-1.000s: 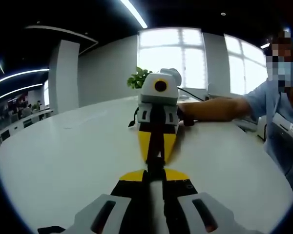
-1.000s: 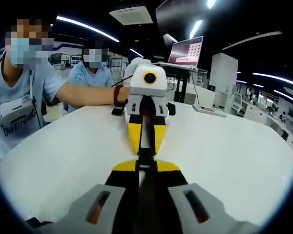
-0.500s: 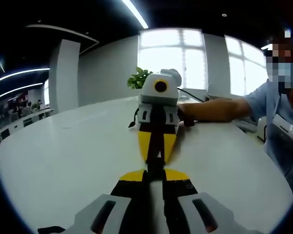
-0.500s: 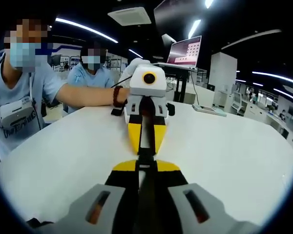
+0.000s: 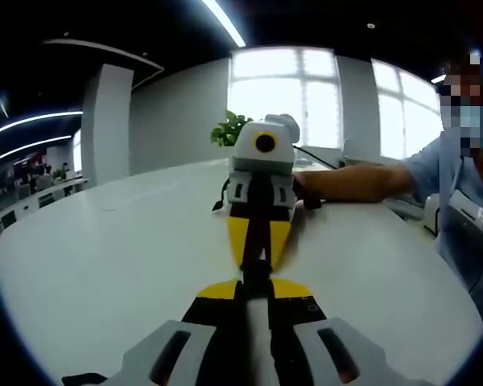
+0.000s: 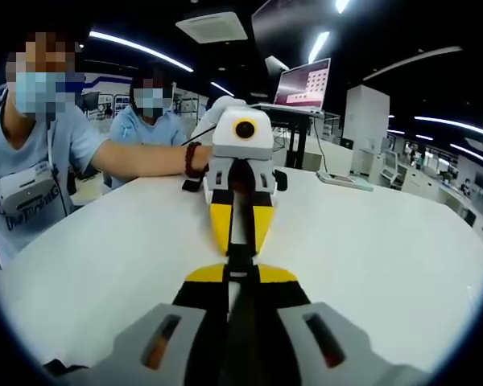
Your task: Snap the two parts of the plastic buckle together until the buckle closes and remains connected.
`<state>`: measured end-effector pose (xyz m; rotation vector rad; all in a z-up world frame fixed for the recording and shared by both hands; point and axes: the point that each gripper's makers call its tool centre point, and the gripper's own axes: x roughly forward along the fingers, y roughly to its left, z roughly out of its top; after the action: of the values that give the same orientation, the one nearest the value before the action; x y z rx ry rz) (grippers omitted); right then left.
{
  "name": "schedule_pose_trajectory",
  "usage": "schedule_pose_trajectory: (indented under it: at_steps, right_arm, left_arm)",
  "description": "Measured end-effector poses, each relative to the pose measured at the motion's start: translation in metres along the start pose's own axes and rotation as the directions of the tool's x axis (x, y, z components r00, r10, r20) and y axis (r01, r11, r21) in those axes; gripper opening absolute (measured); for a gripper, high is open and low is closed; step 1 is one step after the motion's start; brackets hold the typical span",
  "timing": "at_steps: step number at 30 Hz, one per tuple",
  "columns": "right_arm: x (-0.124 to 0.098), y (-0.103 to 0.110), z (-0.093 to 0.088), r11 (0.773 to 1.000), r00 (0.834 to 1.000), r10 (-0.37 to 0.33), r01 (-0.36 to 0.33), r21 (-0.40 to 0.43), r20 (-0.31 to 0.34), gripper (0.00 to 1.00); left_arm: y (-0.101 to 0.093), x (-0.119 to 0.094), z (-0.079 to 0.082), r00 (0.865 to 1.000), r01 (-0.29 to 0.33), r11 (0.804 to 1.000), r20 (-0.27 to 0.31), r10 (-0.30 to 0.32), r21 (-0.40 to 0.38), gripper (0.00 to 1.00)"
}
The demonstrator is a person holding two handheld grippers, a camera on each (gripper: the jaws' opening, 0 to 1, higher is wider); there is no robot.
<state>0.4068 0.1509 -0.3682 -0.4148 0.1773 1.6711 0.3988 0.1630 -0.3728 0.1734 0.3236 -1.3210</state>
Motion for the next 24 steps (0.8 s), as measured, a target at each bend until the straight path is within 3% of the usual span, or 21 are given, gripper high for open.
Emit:
schedule_pose_trajectory:
  at_steps: [24]
  right_arm:
    - [-0.0014,-0.0028,-0.0005,0.998,1.0,-0.001,0.001,0.058,0.006,0.12]
  left_arm:
    - [0.0018,0.0042,0.0014,1.0,-0.027,1.0,0.005,0.027,-0.009,0.12]
